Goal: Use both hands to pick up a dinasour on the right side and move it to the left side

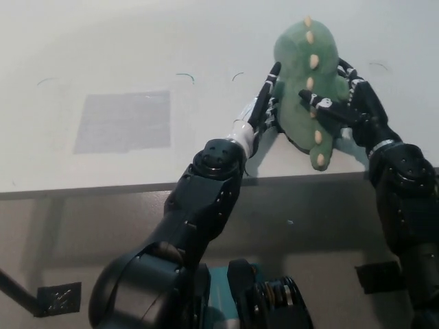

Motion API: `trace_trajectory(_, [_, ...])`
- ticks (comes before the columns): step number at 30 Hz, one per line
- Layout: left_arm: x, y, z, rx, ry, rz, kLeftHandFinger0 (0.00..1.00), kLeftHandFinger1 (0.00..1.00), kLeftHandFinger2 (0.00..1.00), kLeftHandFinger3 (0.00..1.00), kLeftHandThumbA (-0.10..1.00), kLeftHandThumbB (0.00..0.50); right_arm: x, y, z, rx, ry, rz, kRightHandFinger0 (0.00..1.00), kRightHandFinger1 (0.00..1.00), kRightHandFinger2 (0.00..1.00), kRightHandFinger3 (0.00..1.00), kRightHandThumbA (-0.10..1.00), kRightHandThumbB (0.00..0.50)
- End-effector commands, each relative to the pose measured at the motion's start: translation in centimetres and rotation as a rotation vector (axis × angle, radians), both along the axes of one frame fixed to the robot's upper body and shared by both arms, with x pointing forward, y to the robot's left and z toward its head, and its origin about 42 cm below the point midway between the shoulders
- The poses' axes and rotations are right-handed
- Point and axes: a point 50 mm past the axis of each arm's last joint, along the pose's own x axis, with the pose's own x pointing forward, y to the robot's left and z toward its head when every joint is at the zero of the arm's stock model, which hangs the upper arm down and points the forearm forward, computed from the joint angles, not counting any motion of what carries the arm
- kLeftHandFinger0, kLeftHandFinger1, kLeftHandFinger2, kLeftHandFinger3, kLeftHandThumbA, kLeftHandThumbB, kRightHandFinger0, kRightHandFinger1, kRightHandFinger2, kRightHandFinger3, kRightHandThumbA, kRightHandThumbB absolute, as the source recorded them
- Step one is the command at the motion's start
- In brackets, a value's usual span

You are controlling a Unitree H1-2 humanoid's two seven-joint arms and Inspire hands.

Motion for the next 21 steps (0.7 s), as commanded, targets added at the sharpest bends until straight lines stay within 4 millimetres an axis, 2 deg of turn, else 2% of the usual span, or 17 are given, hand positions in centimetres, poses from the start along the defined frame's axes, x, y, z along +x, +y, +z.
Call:
trace_trajectory(1, [0.1,-2.3,3.5,-0.051,-0.088,-0.110,1.00,1.00,1.00,1.00,1.00,0.440,0.9,5.2,2.8,-0.012,-0.075,0.099,1.00,1.00,1.00,1.00,1.00,0.194])
trace_trajectory(2, [0.1,-1.5,2.8,-0.075,-0.084,-0.101,1.00,1.00,1.00,1.00,1.00,0.431,0.7,6.1,2.4,-0.046,-0.062,0.106,1.00,1.00,1.00,1.00,1.00,0.202])
trace_trajectory(4, [0.0,-1.1,2.4,-0.087,-0.083,-0.097,1.00,1.00,1.00,1.00,1.00,0.417,0.6,6.5,2.1,-0.045,-0.049,0.107,1.00,1.00,1.00,1.00,1.00,0.211])
trace_trajectory(5, [0.0,-0.2,1.7,-0.079,-0.067,-0.082,1.00,1.00,1.00,1.00,1.00,0.407,0.6,7.7,1.4,-0.028,-0.014,0.113,1.00,1.00,1.00,1.00,1.00,0.236])
trace_trajectory(6, [-0.1,0.0,1.4,-0.081,-0.064,-0.075,1.00,1.00,1.00,1.00,1.00,0.396,0.5,7.9,1.2,-0.030,-0.008,0.115,1.00,1.00,1.00,1.00,1.00,0.216])
trace_trajectory(9, [-0.2,1.0,0.5,-0.079,-0.051,-0.053,1.00,1.00,1.00,1.00,1.00,0.397,0.3,9.1,0.7,-0.027,0.009,0.125,1.00,1.00,1.00,1.00,1.00,0.204])
trace_trajectory(11, [-0.3,2.4,-0.3,-0.082,-0.034,-0.033,1.00,1.00,1.00,1.00,1.00,0.422,0.1,10.5,0.3,-0.047,0.025,0.147,1.00,1.00,1.00,1.00,1.00,0.191])
trace_trajectory(12, [-0.3,2.9,-0.5,-0.076,-0.035,-0.028,1.00,1.00,1.00,1.00,1.00,0.417,0.1,10.9,0.3,-0.060,0.043,0.150,1.00,1.00,1.00,1.00,1.00,0.197])
trace_trajectory(13, [-0.4,3.5,-0.6,-0.078,-0.041,-0.022,1.00,1.00,1.00,1.00,1.00,0.413,0.0,11.5,0.2,-0.072,0.028,0.154,1.00,1.00,1.00,1.00,1.00,0.184])
trace_trajectory(15, [-0.5,3.8,-0.7,-0.084,-0.048,-0.004,1.00,1.00,1.00,1.00,1.00,0.422,0.0,11.9,0.2,-0.058,0.033,0.169,1.00,1.00,1.00,1.00,1.00,0.189])
trace_trajectory(17, [-0.8,4.7,-0.9,-0.091,-0.058,-0.004,1.00,1.00,1.00,1.00,1.00,0.400,-0.3,12.7,0.1,-0.025,0.016,0.193,1.00,1.00,1.00,1.00,1.00,0.210])
trace_trajectory(18, [-1.0,5.6,-0.7,-0.093,-0.106,0.023,1.00,1.00,1.00,1.00,1.00,0.352,-0.3,13.6,0.4,-0.086,0.003,0.210,1.00,1.00,1.00,1.00,1.00,0.245])
trace_trajectory(19, [-1.0,5.7,-0.7,-0.093,-0.106,0.022,1.00,1.00,1.00,1.00,1.00,0.350,-0.3,13.6,0.4,-0.086,0.002,0.210,1.00,1.00,1.00,1.00,1.00,0.247])
trace_trajectory(20, [-1.4,6.7,-0.7,-0.098,-0.150,0.066,1.00,1.00,1.00,1.00,1.00,0.340,-0.5,14.6,0.6,-0.077,-0.012,0.234,1.00,1.00,1.00,1.00,1.00,0.239])
trace_trajectory(21, [-1.4,6.9,-0.6,-0.095,-0.151,0.068,1.00,1.00,1.00,1.00,1.00,0.366,-0.5,14.8,0.6,-0.078,-0.016,0.237,1.00,1.00,1.00,1.00,1.00,0.239])
